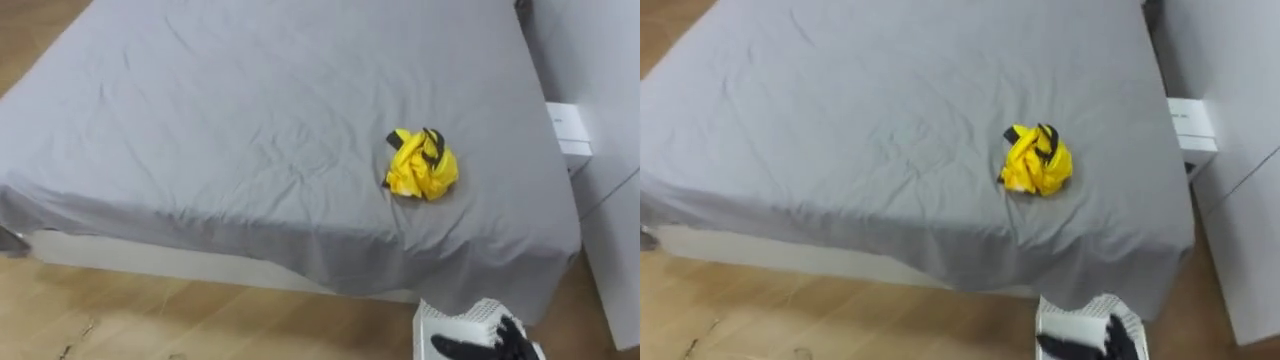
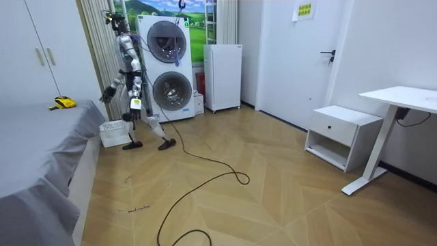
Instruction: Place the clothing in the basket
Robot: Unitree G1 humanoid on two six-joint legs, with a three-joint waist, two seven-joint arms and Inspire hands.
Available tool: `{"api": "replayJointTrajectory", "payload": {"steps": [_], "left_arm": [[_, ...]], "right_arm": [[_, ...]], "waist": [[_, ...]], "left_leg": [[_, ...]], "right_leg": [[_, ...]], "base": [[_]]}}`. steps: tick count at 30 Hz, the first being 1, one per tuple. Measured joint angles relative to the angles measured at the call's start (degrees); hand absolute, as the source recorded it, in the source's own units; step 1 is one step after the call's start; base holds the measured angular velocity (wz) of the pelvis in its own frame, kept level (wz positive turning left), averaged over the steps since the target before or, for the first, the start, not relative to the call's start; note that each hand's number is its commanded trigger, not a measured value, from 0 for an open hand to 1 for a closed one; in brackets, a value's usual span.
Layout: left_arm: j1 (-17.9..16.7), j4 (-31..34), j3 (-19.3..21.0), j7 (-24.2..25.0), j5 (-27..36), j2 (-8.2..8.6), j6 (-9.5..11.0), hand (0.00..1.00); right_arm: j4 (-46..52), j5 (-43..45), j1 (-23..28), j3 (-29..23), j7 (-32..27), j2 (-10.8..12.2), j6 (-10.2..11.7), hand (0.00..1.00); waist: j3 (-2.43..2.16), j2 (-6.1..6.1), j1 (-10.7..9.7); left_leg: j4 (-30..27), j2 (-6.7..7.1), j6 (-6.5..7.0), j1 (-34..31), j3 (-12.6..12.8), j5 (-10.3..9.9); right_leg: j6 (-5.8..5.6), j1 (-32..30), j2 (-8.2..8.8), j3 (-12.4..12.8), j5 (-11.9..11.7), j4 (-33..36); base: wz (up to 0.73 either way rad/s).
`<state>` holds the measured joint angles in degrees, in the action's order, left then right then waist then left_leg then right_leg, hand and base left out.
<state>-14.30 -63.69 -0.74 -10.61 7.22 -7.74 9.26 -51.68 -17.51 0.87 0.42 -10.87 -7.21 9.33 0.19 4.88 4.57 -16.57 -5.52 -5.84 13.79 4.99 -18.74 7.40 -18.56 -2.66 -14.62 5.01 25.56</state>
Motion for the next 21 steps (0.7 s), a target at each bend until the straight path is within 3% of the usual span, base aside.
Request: {"api": "replayJointTrajectory", "payload": {"steps": [2, 3, 4, 6, 7, 8, 9, 12, 14, 15, 16, 18, 21], "left_arm": [[-1.62, 0.03, 1.52, -0.09, -0.03, -0.11, -0.02, 0.0], [-2.72, -0.15, 2.32, -0.09, -0.11, -0.19, -0.26, 0.0], [-3.17, -0.18, 2.83, -0.08, -0.29, -0.21, -0.43, 0.0], [-3.67, -0.28, 3.07, 0.01, -0.57, -0.22, -1.63, 0.0], [-3.64, -0.25, 3.06, 0.05, -0.6, -0.26, -1.88, 0.0], [-3.21, -0.22, 2.73, 0.15, -0.52, -0.28, -2.66, 0.0], [-2.83, -0.21, 2.26, 0.18, -0.6, -0.19, -3.16, 0.0], [-2.76, -0.38, 1.05, 0.15, -1.41, -0.23, -4.53, 0.0], [-2.69, -0.35, 1.05, 0.01, -1.77, -0.28, -5.39, 0.0], [-2.7, -0.28, 1.05, 0.01, -1.75, -0.04, -5.59, 0.0], [-3.35, -0.41, 1.09, -0.04, -1.86, 0.0, -6.01, 0.0], [-3.85, -0.77, 0.99, -0.02, -1.82, 0.01, -6.73, 0.0], [-3.93, -1.64, 1.04, 0.05, -3.02, 0.02, -7.43, 0.0]], "right_arm": [[2.11, -0.05, -1.25, 0.47, 0.02, -0.1, -0.04, 0.0], [2.94, 0.27, -2.2, 1.06, 0.23, -0.06, -0.15, 0.0], [3.32, 0.76, -2.6, 1.16, 0.54, -0.01, -0.17, 0.0], [5.65, 2.46, -2.03, 0.78, 0.75, -0.11, -0.75, 0.0], [6.15, 2.82, -2.01, 0.87, 0.62, -0.06, -0.75, 0.0], [6.73, 3.64, -2.26, 1.06, 0.1, -0.05, -0.75, 0.0], [7.05, 3.66, -2.32, 1.15, -0.44, -0.05, -0.77, 0.0], [8.08, 3.98, -2.22, 1.21, -2.16, 0.16, -1.95, 0.0], [8.86, 4.15, -2.14, 1.21, -3.62, 0.14, -2.05, 0.0], [9.85, 3.99, -2.22, 1.05, -4.45, -0.19, -2.35, 0.0], [9.86, 4.15, -2.28, 1.3, -4.91, -0.04, -2.55, 0.0], [10.05, 4.22, -2.32, 1.65, -5.18, -0.07, -2.56, 0.0], [10.04, 5.1, -3.13, 2.05, -6.63, -0.14, -2.46, 0.0]], "waist": [[0.27, 0.08, 0.51], [0.44, -0.23, 0.47], [0.52, -0.54, 0.42], [0.68, -1.25, 0.24], [0.7, -1.65, 0.18], [0.6, -2.15, -0.33], [0.71, -2.52, -1.1], [0.79, -3.02, -0.99], [0.63, -3.43, -0.84], [0.62, -3.38, -0.36], [0.24, -3.4, 0.56], [-0.15, -3.55, 0.47], [-0.23, -3.56, 0.69]], "left_leg": [[-5.14, -0.54, 0.08, -0.41, 0.08, 1.71], [-9.92, -1.0, 0.11, -1.35, -0.43, 3.02], [-12.21, -1.05, 0.0, -1.84, -0.48, 3.99], [-19.89, -1.83, -0.07, -4.36, -0.26, 8.73], [-21.52, -2.0, 0.01, -5.28, -0.36, 9.67], [-23.95, -2.86, 0.36, -7.56, -0.54, 8.5], [-24.61, -3.06, 0.64, -10.15, -0.84, 5.1], [-22.43, -3.04, 1.14, -16.81, -0.72, -1.54], [-16.74, -2.65, 1.41, -21.33, -0.6, -2.2], [-11.45, -2.35, 2.29, -23.69, -0.32, -0.18], [-9.43, -1.59, 2.97, -23.93, -0.14, 1.91], [-6.34, -0.33, 4.0, -22.33, 0.92, 3.26], [-2.92, 1.33, 4.46, -21.02, 1.39, 4.48]], "right_leg": [[0.54, 2.26, -0.54, -1.3, 1.68, -0.31], [1.15, 4.69, -0.82, -3.49, 2.68, -1.64], [1.09, 5.79, -0.87, -3.63, 3.42, -2.28], [1.04, 9.12, -1.66, -3.1, 4.43, -4.67], [1.06, 9.56, -1.68, -2.83, 4.75, -5.41], [1.09, 9.81, -1.68, -2.68, 4.92, -6.35], [1.0, 10.16, -1.61, -2.66, 5.04, -6.88], [0.41, 11.25, -0.97, -1.87, 5.1, -7.72], [-0.19, 11.08, 0.29, -1.5, 5.63, -7.53], [-0.9, 10.26, 0.79, -0.38, 5.88, -6.58], [-2.25, 9.38, 1.55, 1.34, 5.51, -5.5], [-3.13, 9.67, 1.83, 2.09, 4.85, -6.66], [-3.6, 9.81, 2.68, 2.92, 4.39, -8.23]], "base": [[-0.18], [-0.22], [-0.17], [-0.03], [0.08], [0.19], [0.18], [-0.05], [-0.1], [-0.38], [-0.39], [-0.2], [-0.1]]}}
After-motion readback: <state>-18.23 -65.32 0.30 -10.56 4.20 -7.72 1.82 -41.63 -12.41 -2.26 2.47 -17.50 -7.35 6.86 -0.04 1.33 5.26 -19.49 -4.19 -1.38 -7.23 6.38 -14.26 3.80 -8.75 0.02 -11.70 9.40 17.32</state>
